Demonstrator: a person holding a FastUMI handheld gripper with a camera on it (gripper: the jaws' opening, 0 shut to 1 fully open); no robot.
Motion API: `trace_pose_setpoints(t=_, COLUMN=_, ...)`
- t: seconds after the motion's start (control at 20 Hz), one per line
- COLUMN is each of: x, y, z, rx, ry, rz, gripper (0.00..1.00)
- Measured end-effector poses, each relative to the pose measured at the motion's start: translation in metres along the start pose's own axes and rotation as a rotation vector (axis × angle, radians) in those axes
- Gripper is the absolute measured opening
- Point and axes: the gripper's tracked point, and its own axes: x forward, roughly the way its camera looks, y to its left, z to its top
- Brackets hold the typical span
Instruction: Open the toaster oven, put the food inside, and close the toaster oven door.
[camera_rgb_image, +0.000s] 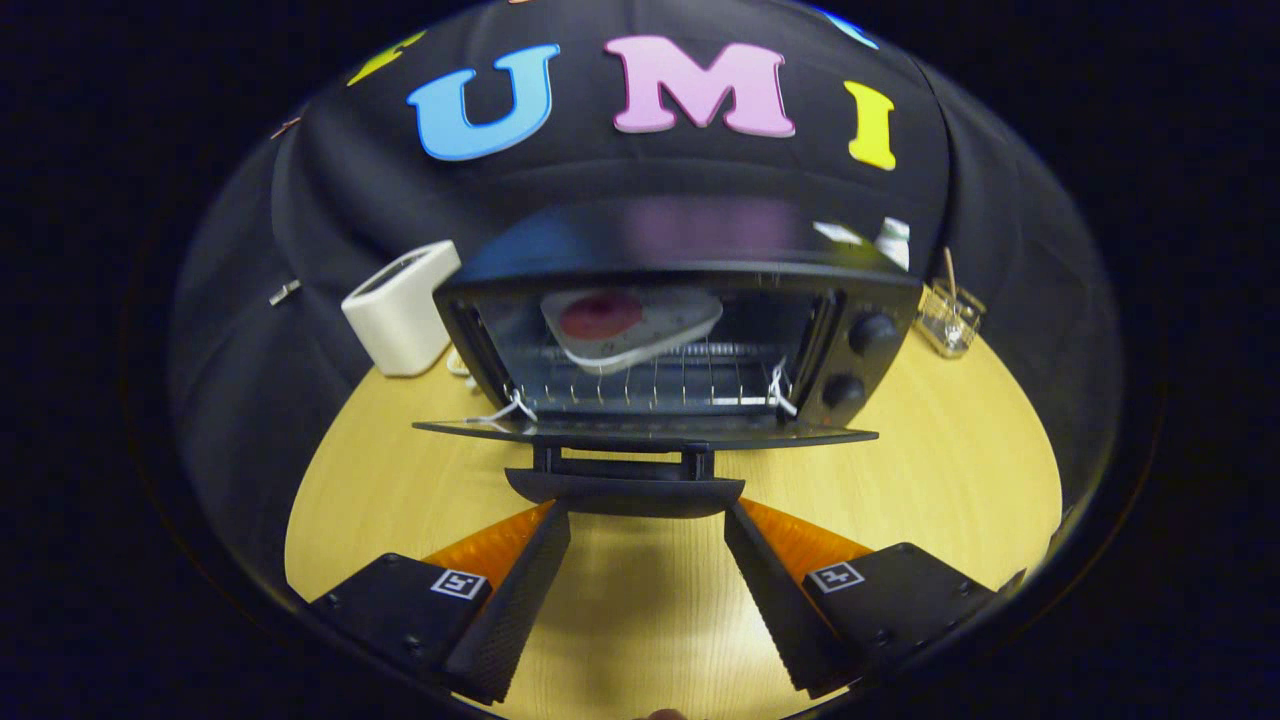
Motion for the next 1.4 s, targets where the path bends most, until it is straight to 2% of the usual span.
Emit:
trace_pose_setpoints(t=0.1, x=-0.01, y=0.002, z=0.03, rx=-0.008, ry=-0.054, rz=0.003, gripper=1.0)
trace_pose_setpoints(t=0.3, x=-0.032, y=-0.007, z=0.11, rx=-0.054, ry=-0.246, rz=-0.003, gripper=1.0)
trace_pose_setpoints(t=0.65, x=-0.141, y=-0.06, z=0.175, rx=-0.12, ry=-0.548, rz=-0.061, gripper=0.99)
trace_pose_setpoints(t=0.85, x=-0.192, y=-0.104, z=0.179, rx=-0.068, ry=-0.603, rz=-0.114, gripper=0.99)
trace_pose_setpoints(t=1.0, x=-0.221, y=-0.137, z=0.162, rx=-0.019, ry=-0.609, rz=-0.161, gripper=0.99)
trace_pose_setpoints(t=1.15, x=-0.243, y=-0.158, z=0.14, rx=0.003, ry=-0.604, rz=-0.209, gripper=0.99)
trace_pose_setpoints(t=1.4, x=-0.268, y=-0.174, z=0.14, rx=0.045, ry=-0.637, rz=-0.247, gripper=0.99)
